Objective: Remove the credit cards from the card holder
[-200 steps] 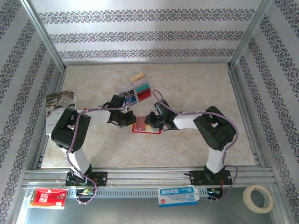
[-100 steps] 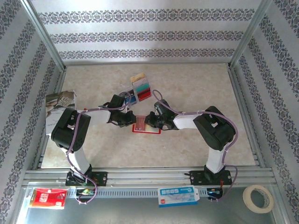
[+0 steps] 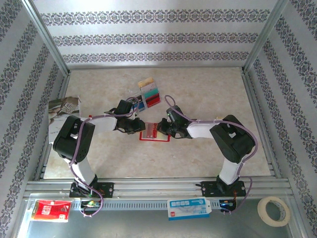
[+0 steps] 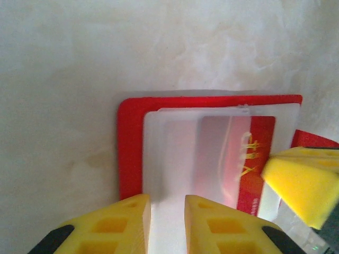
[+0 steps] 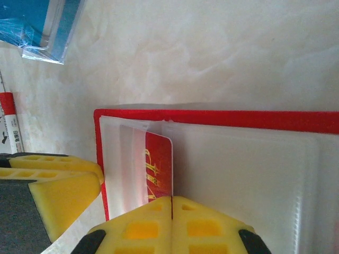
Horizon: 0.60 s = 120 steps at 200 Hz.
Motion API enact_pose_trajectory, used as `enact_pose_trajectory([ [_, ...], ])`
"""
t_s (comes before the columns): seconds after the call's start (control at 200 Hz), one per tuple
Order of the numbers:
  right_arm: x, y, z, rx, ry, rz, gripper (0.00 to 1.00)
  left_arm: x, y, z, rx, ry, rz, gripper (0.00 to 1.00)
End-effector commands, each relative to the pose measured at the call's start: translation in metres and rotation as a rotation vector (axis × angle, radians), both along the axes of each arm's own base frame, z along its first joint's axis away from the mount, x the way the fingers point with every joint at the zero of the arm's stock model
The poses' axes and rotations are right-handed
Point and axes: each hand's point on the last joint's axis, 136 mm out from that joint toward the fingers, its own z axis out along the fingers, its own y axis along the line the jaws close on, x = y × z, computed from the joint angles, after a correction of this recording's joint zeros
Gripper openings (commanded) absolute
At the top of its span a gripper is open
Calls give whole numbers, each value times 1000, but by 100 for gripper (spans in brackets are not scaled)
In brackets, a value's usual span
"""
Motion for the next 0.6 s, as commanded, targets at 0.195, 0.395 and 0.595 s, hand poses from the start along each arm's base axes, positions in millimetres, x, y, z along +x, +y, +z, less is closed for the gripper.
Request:
enact_pose_trajectory([
  [0.195, 0, -3, -1, -17, -11, -7, 0, -1, -15, 35, -37, -108, -81, 23],
  [0.395, 1, 0, -1, -1, -6, 0, 1, -2, -32, 23, -58, -73, -103, 21],
  [0.595, -1, 1, 0, 13, -11, 13, 2, 5, -29, 5, 6, -39, -97, 19],
])
